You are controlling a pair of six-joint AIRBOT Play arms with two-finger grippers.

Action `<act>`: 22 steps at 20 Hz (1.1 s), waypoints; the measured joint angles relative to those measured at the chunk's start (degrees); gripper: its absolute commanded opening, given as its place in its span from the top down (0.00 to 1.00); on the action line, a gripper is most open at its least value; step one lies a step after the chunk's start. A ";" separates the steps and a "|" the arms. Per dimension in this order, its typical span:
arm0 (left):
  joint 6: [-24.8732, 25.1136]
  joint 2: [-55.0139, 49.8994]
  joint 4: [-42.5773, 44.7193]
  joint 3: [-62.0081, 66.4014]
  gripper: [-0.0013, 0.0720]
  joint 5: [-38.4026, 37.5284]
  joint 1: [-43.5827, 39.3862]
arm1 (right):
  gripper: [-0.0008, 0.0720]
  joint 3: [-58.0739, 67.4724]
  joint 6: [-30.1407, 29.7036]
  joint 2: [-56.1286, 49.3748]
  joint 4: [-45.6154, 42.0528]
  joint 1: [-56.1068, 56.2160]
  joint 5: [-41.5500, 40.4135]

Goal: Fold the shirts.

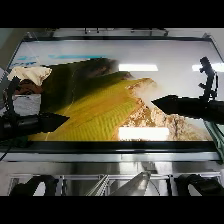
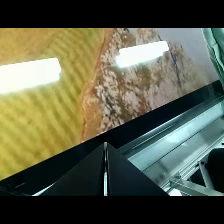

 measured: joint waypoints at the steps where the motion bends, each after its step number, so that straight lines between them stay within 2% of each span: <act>1: 0.00 0.00 0.00 0.00 0.96 0.00 0.00 | 0.96 0.00 0.00 0.00 0.00 0.00 0.00; 5: 0.02 -0.24 0.50 0.83 0.96 -1.07 0.02 | 0.96 0.00 0.02 0.00 0.09 0.00 0.02; 6: 0.04 -0.90 1.73 2.38 0.69 -1.92 0.24 | 0.96 0.00 0.02 0.00 0.15 0.00 0.02; 8: 0.04 -4.48 6.36 8.55 0.00 -3.76 1.75 | 0.96 0.00 0.02 0.00 0.15 0.00 0.04; 11: 0.07 -15.21 14.53 22.40 0.00 -5.03 5.79 | 0.96 0.00 0.02 0.00 0.13 0.00 0.07; 15: 0.09 -37.53 24.65 44.65 0.00 -5.35 9.51 | 0.96 0.00 0.02 0.00 0.09 0.00 0.04; 19: 0.15 -62.49 36.50 66.14 0.00 -3.93 8.17 | 0.96 -0.02 -0.02 0.00 0.07 0.00 -0.13; 22: -1.14 -75.89 44.65 74.53 0.00 -5.01 6.27 | 0.96 -0.02 -0.46 0.02 0.09 0.00 -0.52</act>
